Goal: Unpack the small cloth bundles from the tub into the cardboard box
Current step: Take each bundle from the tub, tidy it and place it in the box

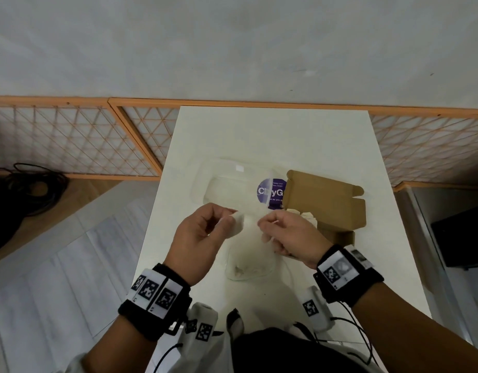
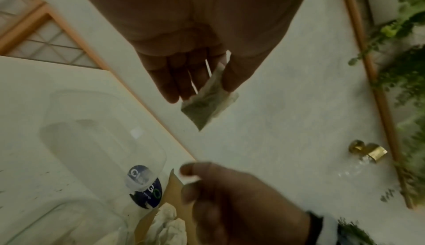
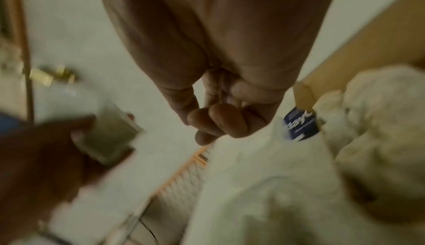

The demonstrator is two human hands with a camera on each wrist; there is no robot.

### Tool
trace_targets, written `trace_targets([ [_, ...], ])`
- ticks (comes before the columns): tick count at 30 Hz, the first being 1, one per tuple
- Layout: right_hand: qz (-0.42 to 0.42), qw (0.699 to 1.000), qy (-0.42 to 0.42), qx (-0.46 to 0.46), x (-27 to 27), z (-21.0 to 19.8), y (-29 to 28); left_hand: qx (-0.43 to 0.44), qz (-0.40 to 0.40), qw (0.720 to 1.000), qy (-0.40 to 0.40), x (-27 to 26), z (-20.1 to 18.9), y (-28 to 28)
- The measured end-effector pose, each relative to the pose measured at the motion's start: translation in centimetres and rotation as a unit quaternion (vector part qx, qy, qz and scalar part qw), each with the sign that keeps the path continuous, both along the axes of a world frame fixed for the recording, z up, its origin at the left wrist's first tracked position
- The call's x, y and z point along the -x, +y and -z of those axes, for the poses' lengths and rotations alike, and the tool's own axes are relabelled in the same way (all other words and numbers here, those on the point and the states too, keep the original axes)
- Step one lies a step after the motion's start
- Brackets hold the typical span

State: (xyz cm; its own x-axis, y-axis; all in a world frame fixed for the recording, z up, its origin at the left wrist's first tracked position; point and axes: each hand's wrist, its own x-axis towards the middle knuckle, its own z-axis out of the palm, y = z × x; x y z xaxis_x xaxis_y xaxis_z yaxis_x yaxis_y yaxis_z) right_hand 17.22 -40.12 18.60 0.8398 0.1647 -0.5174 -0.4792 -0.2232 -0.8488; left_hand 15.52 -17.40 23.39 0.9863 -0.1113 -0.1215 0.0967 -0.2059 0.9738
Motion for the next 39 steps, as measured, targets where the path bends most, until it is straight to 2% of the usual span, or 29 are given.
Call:
trace_targets([
  [1, -0.054, 0.994, -0.048, 0.085, 0.2, 1.0, -0.1, 0.004, -0.008, 1.0, 0.01, 0.2, 0.2, 0.5],
  [3, -0.177, 0.954, -0.123, 0.207, 0.7, 2.8, -0.1, -0.013, -0.01, 1.0, 0.011, 0.5, 0.7, 1.4],
  [6, -0.336, 0.852, -0.217, 0.339, 1.4, 5.6, 0.9, -0.031, -0.023, 0.999, 0.021, 1.2, 0.9, 2.0],
  [8, -0.361, 0.804, -0.254, 0.4, 1.5, 7.1, 1.4, -0.039, -0.03, 0.998, 0.028, 1.6, 0.7, 2.0],
  [11, -0.36, 0.773, -0.265, 0.449, 1.0, 7.8, 2.1, -0.05, -0.028, 0.998, 0.037, 1.7, 0.9, 2.1],
  [13, -0.345, 0.785, -0.256, 0.447, 0.5, 7.9, 2.1, -0.066, -0.023, 0.997, 0.041, 1.6, 1.1, 2.2],
  [16, -0.271, 0.856, -0.221, 0.38, 0.1, 6.9, 1.6, -0.072, -0.02, 0.996, 0.051, 1.5, 1.0, 2.2],
  [20, -0.169, 0.939, -0.165, 0.251, 0.2, 3.6, 0.8, -0.099, -0.016, 0.994, 0.046, 1.1, 1.4, 2.4],
  [24, -0.084, 0.983, -0.112, 0.118, 0.3, -0.2, 0.2, -0.1, -0.004, 0.994, 0.045, 0.9, 1.3, 2.2],
  [27, -0.047, 0.996, -0.075, 0.032, 0.4, -2.4, -0.3, -0.077, 0.019, 0.996, 0.04, 0.7, 0.6, 1.9],
  [32, -0.058, 0.992, -0.091, -0.069, 0.7, -5.0, -1.3, -0.064, 0.103, 0.993, 0.004, 0.5, -1.1, 1.0],
  [36, -0.07, 0.987, -0.113, -0.088, 1.1, -6.3, -1.9, -0.062, 0.163, 0.984, -0.036, 0.4, -2.9, 0.2],
  [39, -0.087, 0.984, -0.131, -0.085, 1.4, -7.0, -2.1, -0.031, 0.201, 0.979, -0.018, 0.2, -3.9, -0.5],
])
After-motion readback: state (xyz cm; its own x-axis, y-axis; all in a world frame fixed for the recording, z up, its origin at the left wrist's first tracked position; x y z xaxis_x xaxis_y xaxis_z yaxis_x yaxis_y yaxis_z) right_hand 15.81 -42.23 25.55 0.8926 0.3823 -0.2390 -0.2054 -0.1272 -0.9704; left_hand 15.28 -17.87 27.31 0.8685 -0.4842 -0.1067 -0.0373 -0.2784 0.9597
